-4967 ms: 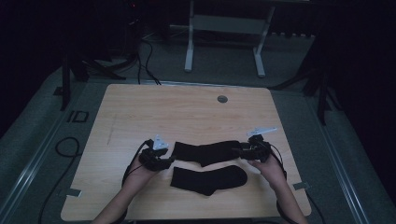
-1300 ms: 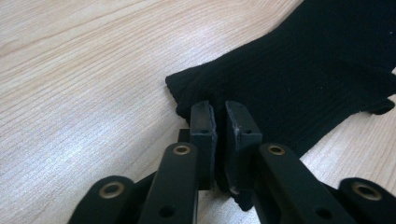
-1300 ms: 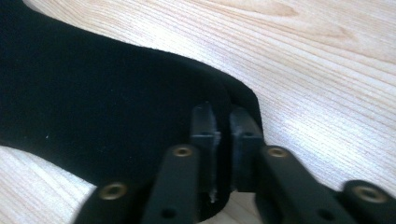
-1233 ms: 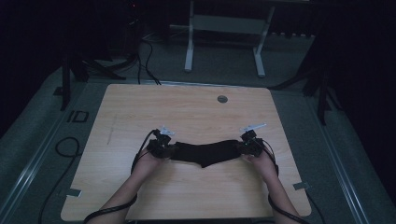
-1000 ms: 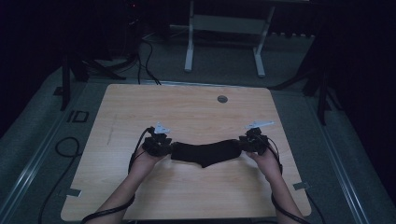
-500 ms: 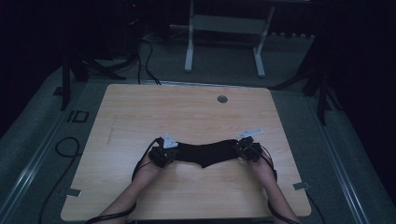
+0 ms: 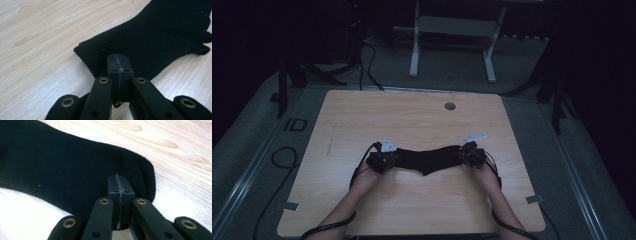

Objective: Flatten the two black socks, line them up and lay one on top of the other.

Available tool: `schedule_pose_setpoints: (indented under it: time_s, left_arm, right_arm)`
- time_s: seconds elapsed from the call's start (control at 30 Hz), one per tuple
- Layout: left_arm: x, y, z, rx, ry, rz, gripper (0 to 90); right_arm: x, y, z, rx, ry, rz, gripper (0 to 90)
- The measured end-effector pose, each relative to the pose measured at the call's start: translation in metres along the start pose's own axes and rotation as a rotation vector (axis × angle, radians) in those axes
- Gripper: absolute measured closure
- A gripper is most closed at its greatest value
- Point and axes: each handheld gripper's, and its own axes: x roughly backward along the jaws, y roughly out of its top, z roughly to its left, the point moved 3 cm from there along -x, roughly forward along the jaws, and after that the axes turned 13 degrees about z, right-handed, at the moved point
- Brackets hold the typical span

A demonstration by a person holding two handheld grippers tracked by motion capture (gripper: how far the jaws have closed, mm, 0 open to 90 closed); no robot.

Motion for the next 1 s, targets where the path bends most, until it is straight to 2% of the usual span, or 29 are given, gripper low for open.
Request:
schedule_pose_setpoints:
  time_s: [0.27,0.3,0.33,0.4,0.43,0.47,0.53,0.57,0.63,0.67,0.73,0.8,0.87,0.93,1.0]
  left_arm:
    - [-0.001,0.002,0.006,0.027,-0.018,0.004,89.8]
    - [0.001,0.003,0.006,0.035,-0.036,-0.002,88.4]
    - [0.002,0.003,0.005,0.033,-0.043,-0.002,83.4]
    - [0.006,0.004,0.002,0.011,-0.035,0.000,74.0]
    - [0.009,0.005,0.000,0.010,-0.043,-0.008,73.5]
    - [0.011,0.006,-0.001,0.000,-0.048,-0.013,68.6]
    - [0.017,0.006,-0.004,-0.015,-0.070,-0.025,59.0]
    - [0.018,0.006,-0.006,-0.014,-0.067,-0.028,53.7]
    - [0.019,0.003,-0.010,-0.012,-0.048,-0.024,40.2]
    - [0.021,0.001,-0.011,-0.009,-0.042,-0.039,36.6]
    - [0.024,-0.002,-0.011,0.011,-0.061,-0.063,28.4]
    - [0.026,-0.006,-0.013,0.017,-0.088,-0.081,22.1]
    - [0.027,-0.010,-0.015,0.006,-0.076,-0.087,13.7]
    - [0.029,-0.014,-0.016,0.015,-0.065,-0.099,13.7]
    - [0.029,-0.018,-0.017,0.019,-0.050,-0.105,13.0]
  right_arm:
    - [-0.002,0.008,0.002,0.003,-0.004,0.010,89.7]
    - [-0.002,0.008,0.002,0.003,-0.002,0.006,88.7]
    - [0.000,0.008,0.003,0.003,0.003,0.001,86.7]
    - [0.005,0.007,0.005,0.027,0.009,-0.013,83.5]
    - [0.008,0.007,0.007,0.033,0.011,-0.023,80.5]
    - [0.011,0.008,0.008,0.035,0.017,-0.034,76.4]
    - [0.018,0.008,0.010,0.051,0.026,-0.054,61.6]
    - [0.020,0.008,0.010,0.057,0.034,-0.067,53.3]
    - [0.024,0.007,0.010,0.060,0.035,-0.086,42.0]
    - [0.026,0.006,0.011,0.058,0.044,-0.095,36.6]
    - [0.029,0.003,0.010,0.043,0.054,-0.118,26.2]
    - [0.029,-0.001,0.010,0.058,0.075,-0.116,14.8]
    - [0.028,-0.005,0.012,0.072,0.061,-0.105,13.6]
    - [0.027,-0.009,0.014,0.085,0.066,-0.099,13.3]
    - [0.029,-0.011,0.015,0.079,0.081,-0.129,13.3]
